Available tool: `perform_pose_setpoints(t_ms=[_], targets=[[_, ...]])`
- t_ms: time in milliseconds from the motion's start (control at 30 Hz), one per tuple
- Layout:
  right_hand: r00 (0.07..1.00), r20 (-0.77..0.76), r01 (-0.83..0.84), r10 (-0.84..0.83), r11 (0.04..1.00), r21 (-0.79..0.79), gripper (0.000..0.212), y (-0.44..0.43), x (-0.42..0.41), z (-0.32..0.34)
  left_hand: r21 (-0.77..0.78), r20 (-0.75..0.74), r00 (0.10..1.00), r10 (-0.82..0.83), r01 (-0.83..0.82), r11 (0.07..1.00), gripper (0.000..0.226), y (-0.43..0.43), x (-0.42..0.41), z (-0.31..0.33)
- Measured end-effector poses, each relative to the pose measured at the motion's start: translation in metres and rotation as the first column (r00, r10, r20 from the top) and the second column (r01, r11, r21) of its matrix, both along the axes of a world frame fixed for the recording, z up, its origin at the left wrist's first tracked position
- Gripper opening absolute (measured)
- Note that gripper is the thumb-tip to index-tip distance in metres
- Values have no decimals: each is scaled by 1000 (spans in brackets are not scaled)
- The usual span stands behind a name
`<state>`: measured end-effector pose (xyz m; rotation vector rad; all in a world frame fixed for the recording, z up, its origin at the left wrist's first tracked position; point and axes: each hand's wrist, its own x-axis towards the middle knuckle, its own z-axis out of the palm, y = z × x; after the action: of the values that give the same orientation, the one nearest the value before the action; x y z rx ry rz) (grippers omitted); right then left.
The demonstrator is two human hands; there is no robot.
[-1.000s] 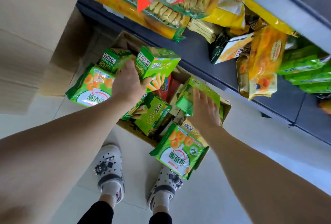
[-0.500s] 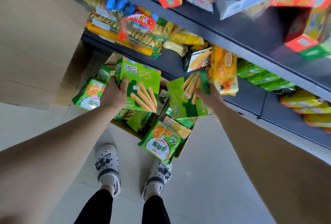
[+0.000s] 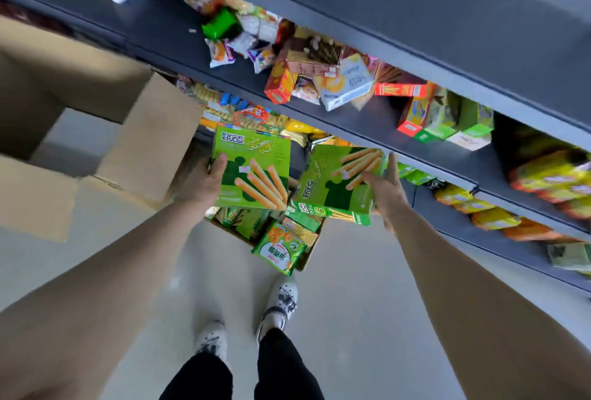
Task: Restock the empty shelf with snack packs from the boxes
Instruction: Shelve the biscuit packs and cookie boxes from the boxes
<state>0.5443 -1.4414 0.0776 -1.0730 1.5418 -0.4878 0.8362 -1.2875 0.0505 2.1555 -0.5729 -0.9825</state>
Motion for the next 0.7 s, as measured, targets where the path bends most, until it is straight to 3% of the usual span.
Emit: perform_pose_setpoints(t_ms=[200, 367, 500, 700], targets=[[952, 187, 256, -244, 966, -44, 62, 42, -13, 96, -99, 26, 995, -95, 97, 990, 57, 21, -5, 91], [877, 323, 393, -355, 918, -56, 71, 72, -23, 163, -187, 92, 987, -132, 147, 971, 62, 36, 0, 161], [879, 314, 424, -359, 889, -172, 71, 93, -28, 211, -256, 158, 976, -152, 189, 948, 62, 42, 1, 214], [843, 333, 524, -422, 783, -335, 46, 107, -45, 288, -372, 159, 979, -126, 178, 911, 70, 33, -5, 292]])
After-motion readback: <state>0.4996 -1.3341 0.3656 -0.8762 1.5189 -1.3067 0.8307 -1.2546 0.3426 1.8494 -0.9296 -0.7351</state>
